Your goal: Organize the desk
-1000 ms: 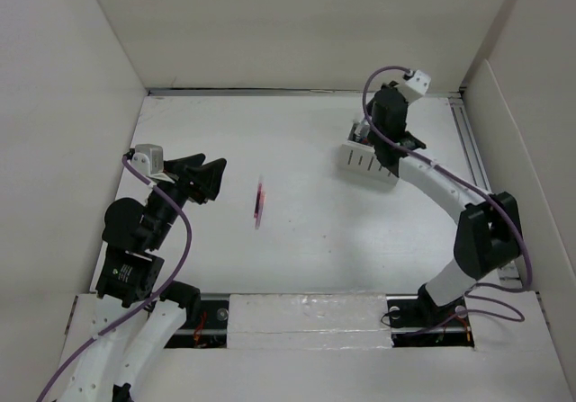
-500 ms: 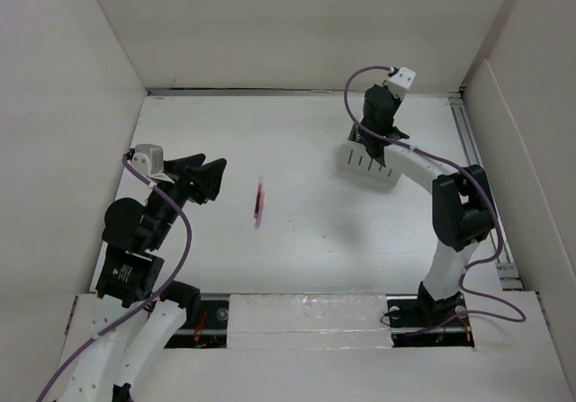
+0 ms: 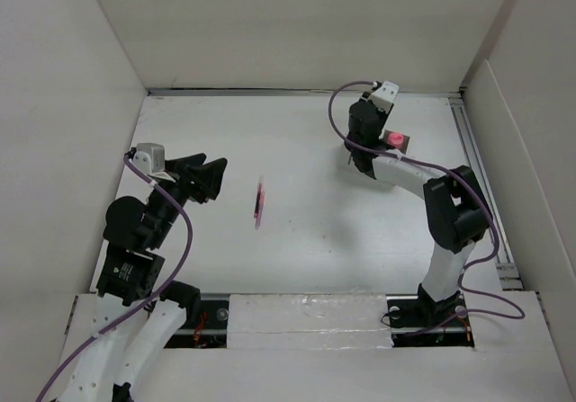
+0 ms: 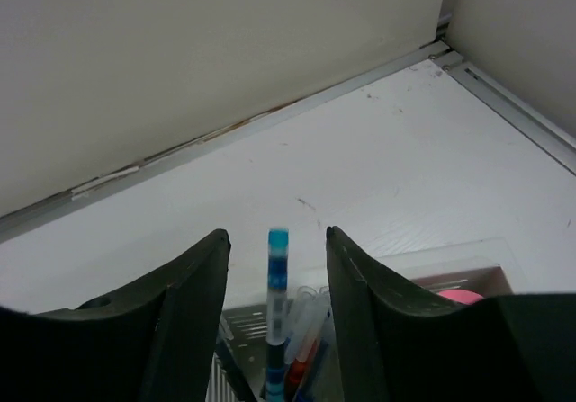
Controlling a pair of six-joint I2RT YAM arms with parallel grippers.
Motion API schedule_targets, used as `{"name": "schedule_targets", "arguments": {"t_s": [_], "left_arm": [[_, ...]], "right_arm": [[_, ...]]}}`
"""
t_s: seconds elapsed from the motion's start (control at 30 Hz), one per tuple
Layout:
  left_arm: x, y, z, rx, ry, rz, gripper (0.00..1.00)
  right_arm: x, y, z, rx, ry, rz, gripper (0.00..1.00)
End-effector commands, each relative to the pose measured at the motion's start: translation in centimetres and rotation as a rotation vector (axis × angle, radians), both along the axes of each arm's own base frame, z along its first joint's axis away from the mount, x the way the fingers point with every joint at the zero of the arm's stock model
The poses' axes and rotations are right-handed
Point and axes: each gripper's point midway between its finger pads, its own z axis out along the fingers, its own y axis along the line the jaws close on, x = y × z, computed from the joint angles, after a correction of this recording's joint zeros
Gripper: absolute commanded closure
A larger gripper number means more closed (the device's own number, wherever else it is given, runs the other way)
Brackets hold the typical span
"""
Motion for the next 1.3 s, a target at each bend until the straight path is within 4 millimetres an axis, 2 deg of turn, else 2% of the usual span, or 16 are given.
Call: {"name": "schedule_targets", "arguments": {"t_s": [0.0,0.07,0.1,0.17,0.27,0.3,0.33,0.43,0.47,0.53,0.6,0.67,0.7,0.87,1.03,1.27], "left_arm": [[-0.1,-0.4,1.0,-0.002,-0.042,-0.021,0.47],[0.1,-0.4,1.0,-0.001,-0.039,-0.019,0.47],[0.1,-0.4,1.0,-0.003,-0.038,-0.018,0.47],[0.1,-0.5,1.0,-0.002,-0.037,-0.024,0.47],[0.1,-0.3,1.0,-0.002,-0.038,-0.015,0.47],[0.1,-0.3,1.0,-0.002,-0.038,-0.013,0.47],[0.1,-0.3,1.0,-0.002,-0.037,-0.012,0.47],[0.1,-0.4,0.9,-0.001,-0.037,-0.018,0.47],[0.1,-0.3,0.9,-0.001,-0.035,-0.015,0.47],[0.2,-0.5,0.9,0.001,-0.033,-0.022,0.47],[0.0,-0.5,1.0,-0.002,-0.038,-0.027,0.47],[-0.1,-0.3,1.1,-0.003,-0.043,-0.019,0.47],[-0.1,-0.3,1.2,-0.004,-0.046,-0.016,0.47],[-0.3,-0.1,1.4,-0.008,-0.056,-0.011,0.47],[-0.5,-0.4,1.4,-0.006,-0.055,-0.031,0.47],[-0.3,-0.3,1.2,-0.007,-0.049,-0.024,0.46]], "right_arm": [[-1.7,0.7,2.8,0.080,-0.075,0.009,0.45],[-2.4,1.6,3.3,0.126,-0.079,0.058,0.41],[-3.2,2.5,5.2,0.157,-0.113,0.092,0.40],[-4.2,4.8,5.3,0.203,-0.106,0.190,0.42],[-6.2,10.6,3.5,0.282,-0.035,0.399,0.93],[-6.9,12.3,2.2,0.294,0.000,0.456,1.00],[-8.1,16.0,0.3,0.315,0.057,0.572,1.00],[-10.9,22.5,-2.5,0.333,0.154,0.733,1.00],[-11.5,24.1,-5.1,0.307,0.227,0.763,1.00],[-12.8,26.9,-7.0,0.295,0.303,0.830,1.00],[-14.0,29.8,-8.9,0.259,0.371,0.879,0.90],[-14.5,31.3,-9.4,0.242,0.410,0.898,0.85],[-14.8,32.1,-10.9,0.229,0.443,0.906,0.81],[-14.7,33.2,-13.5,0.214,0.523,0.914,0.66],[-15.0,33.8,-15.8,0.207,0.587,0.922,0.65],[-14.7,32.8,-16.9,0.182,0.603,0.861,0.69]]}}
